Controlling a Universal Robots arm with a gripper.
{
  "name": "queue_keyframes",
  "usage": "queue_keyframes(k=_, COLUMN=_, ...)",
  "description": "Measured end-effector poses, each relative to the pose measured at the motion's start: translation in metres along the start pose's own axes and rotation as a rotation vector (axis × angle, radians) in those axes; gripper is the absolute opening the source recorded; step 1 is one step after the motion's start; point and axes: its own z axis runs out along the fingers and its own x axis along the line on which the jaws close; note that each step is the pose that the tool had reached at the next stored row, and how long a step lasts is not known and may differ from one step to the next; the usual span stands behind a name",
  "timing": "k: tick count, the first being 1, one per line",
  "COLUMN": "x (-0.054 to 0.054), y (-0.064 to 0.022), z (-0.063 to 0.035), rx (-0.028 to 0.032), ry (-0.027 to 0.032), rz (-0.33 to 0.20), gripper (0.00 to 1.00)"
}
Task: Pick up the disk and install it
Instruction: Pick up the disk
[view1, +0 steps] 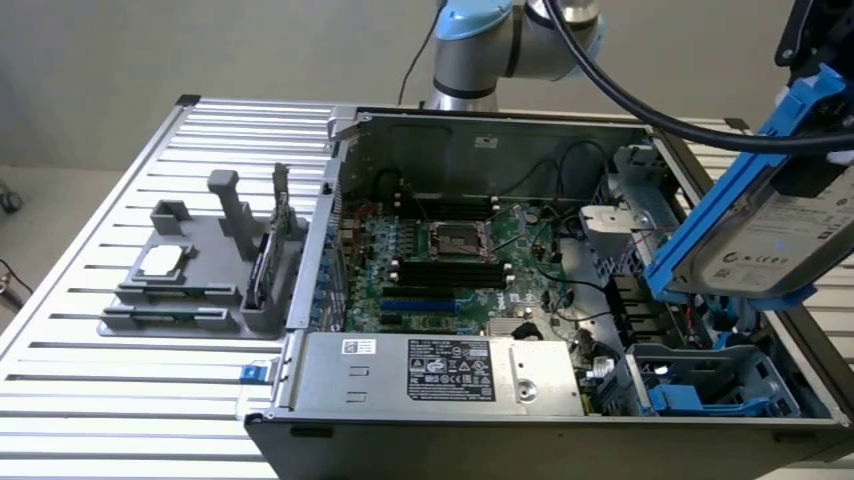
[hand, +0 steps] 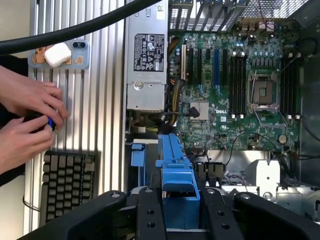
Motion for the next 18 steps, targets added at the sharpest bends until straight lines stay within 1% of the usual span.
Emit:
queue_keyframes(k=2, x=0.003, y=-0.0025, z=-0.0002, rx=-0.0005, ry=-0.0018, rz=0.000, gripper=0.33)
queue_keyframes(k=4, x=0.004, y=-0.0031, z=-0.0003, rx=-0.0014, ry=-0.0077, rz=-0.001, gripper=0.33)
queue_keyframes(k=5, x=0.005, y=-0.0031, z=-0.0003, rx=-0.0014, ry=-0.0090, rz=-0.002, gripper=0.33)
queue_keyframes(k=8, x=0.006, y=-0.0032, z=-0.0003, rx=-0.0004, ry=-0.0089, rz=-0.003, gripper=0.33)
queue_keyframes(k=9, x=0.007, y=-0.0032, z=-0.0002, rx=0.0029, ry=-0.0089, rz=-0.003, gripper=0.33)
queue_keyframes(k=10, x=0.008, y=-0.0033, z=-0.0001, rx=0.0122, ry=-0.0088, rz=-0.003, gripper=0.33)
queue_keyframes(k=13, x=0.011, y=-0.0032, z=0.0004, rx=0.0456, ry=-0.0085, rz=-0.003, gripper=0.33)
queue_keyframes(k=14, x=0.012, y=-0.0032, z=0.0007, rx=0.0525, ry=-0.0083, rz=-0.003, gripper=0.33)
queue_keyframes(k=15, x=0.013, y=-0.0033, z=0.0017, rx=0.0577, ry=-0.0085, rz=-0.003, gripper=0.33)
queue_keyframes(k=17, x=0.014, y=-0.0033, z=0.0029, rx=0.0673, ry=-0.0080, rz=-0.003, gripper=0.33)
queue_keyframes(k=18, x=0.015, y=-0.0034, z=0.0035, rx=0.0711, ry=-0.0074, rz=-0.003, gripper=0.33)
